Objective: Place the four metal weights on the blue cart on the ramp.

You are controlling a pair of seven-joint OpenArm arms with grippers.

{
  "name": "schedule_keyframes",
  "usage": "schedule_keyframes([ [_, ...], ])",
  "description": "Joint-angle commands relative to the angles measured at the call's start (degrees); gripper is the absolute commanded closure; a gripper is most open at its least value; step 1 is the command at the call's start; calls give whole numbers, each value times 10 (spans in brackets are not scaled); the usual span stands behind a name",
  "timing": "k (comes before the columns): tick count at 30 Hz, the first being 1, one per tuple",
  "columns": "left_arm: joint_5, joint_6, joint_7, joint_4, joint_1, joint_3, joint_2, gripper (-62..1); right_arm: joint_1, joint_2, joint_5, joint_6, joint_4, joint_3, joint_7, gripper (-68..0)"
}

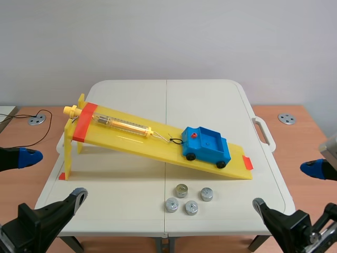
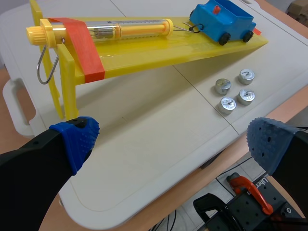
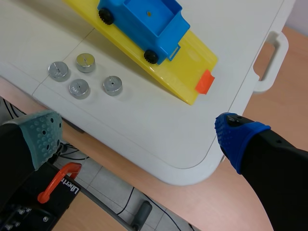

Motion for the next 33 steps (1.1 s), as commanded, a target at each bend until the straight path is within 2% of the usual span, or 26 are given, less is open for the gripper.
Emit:
schedule_keyframes([
  [1, -42, -14, -74, 44, 12, -9, -8, -623, 25, 13, 24, -14, 34, 22, 47, -659],
  [9, -42, -14, -46, 43, 2, -9, -7, -623, 50, 13, 24, -8, 34, 18, 21, -659],
  [17, -41, -14, 26, 43, -22, -9, 12, -623, 70, 11, 24, 0, 34, -19, -7, -659],
  [23, -40, -14, 40, 43, -34, -9, 28, -321, 104, -15, 15, 5, 34, -55, -53, -659],
  [28, -40, -14, 53, 43, -37, -9, 38, -190, 132, -43, -16, 5, 34, -84, -73, -658],
  [33, -40, -14, 53, 43, -37, -9, 49, -56, 158, -63, -54, 5, 24, -124, -76, -578],
])
